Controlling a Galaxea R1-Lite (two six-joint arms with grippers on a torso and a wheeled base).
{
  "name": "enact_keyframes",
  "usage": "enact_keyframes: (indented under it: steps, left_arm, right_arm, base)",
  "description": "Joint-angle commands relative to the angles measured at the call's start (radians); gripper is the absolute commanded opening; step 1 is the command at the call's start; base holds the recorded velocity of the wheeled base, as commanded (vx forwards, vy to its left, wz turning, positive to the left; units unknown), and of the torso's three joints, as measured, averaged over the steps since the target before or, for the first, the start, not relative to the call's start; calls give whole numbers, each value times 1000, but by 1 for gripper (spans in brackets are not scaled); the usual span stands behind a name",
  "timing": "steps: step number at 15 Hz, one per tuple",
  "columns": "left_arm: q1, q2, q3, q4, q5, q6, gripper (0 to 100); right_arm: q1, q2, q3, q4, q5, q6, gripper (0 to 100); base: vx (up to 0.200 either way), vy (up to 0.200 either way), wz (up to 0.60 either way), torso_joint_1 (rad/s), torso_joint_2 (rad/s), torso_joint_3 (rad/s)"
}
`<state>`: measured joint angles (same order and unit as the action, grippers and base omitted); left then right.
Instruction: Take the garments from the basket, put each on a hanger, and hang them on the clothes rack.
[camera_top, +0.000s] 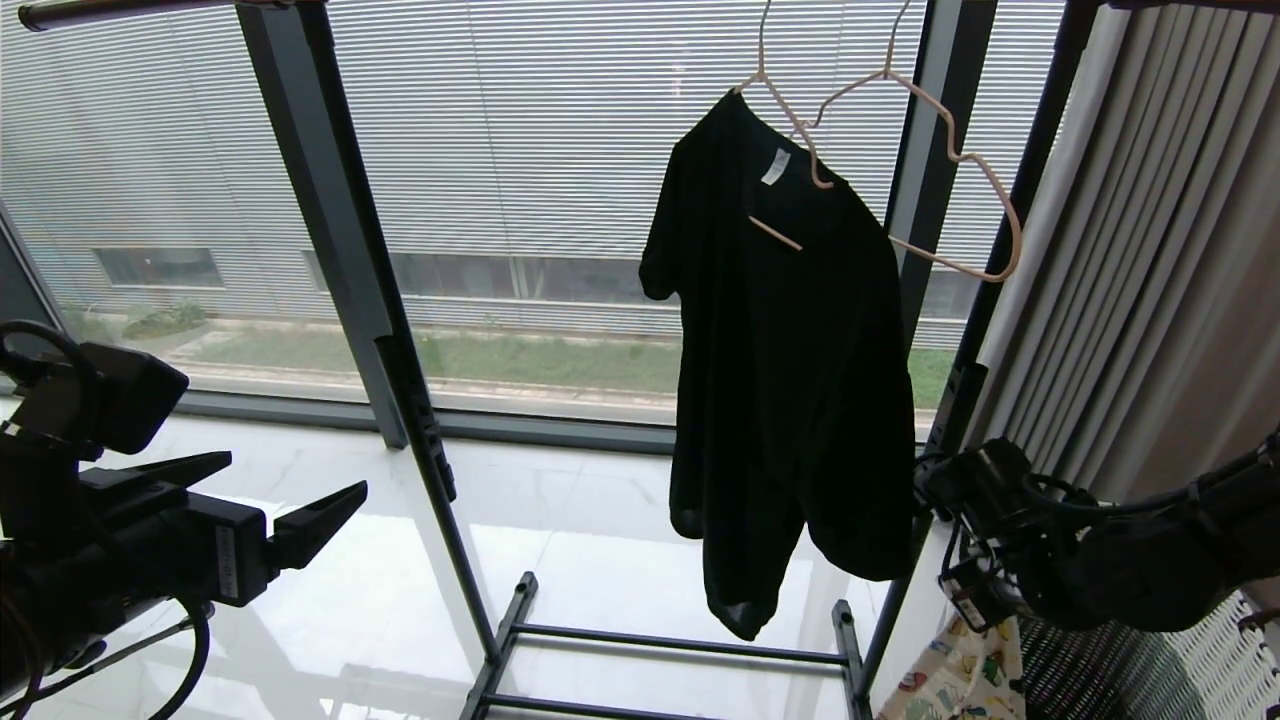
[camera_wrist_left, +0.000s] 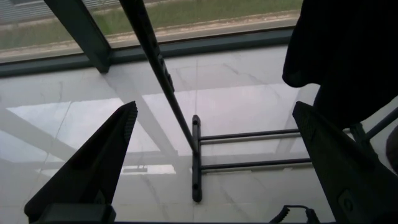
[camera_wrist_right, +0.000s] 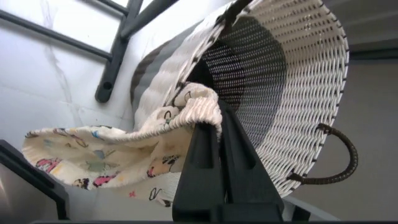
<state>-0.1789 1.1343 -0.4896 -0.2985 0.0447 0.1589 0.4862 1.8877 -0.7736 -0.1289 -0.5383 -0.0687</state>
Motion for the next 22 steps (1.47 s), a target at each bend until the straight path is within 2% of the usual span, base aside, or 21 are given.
enact_keyframes:
  steps: [1,4,6,9,12,14,16,18,22]
  left_arm:
    - [-10,25,8,-1,0,-4,100]
    - [-13,61,14,-1,-5,-7,100]
    - [-34,67,14,-2,-35,-9,100]
    - [-105,68,14,-1,-42,-41,100]
    - [-275,70,0,-5,-49,-156,100]
    - [-432,96,-66,-5,-48,-326,100]
    - [-533,156,-135,-5,-45,-438,100]
    - [-594,228,-169,-36,-45,-480,100]
    - [-691,476,-241,-168,-46,-538,100]
  right_arm:
    - [17,-116,-162,123,15,0,0]
    - [49,-154,-343,295,75,0,0]
    - [86,-171,-452,390,120,1,0]
    - [138,-173,-529,417,156,1,0]
    - [181,-186,-564,417,242,3,0]
    - [215,-205,-589,416,302,6,0]
    - [239,-234,-615,413,422,21,0]
    - [258,-254,-627,413,452,21,0]
    - [301,-291,-628,411,455,21,0]
  base:
    - [-200,0,0,22,2,-2]
    - [-200,0,0,-2,-1,6]
    - [-200,0,0,0,0,0]
    - [-200,0,0,1,2,2]
    - [-67,0,0,1,2,1]
    - [0,0,0,0,0,0]
    - [0,0,0,0,0,0]
    - [0,0,0,0,0,0]
    - [0,0,0,0,0,0]
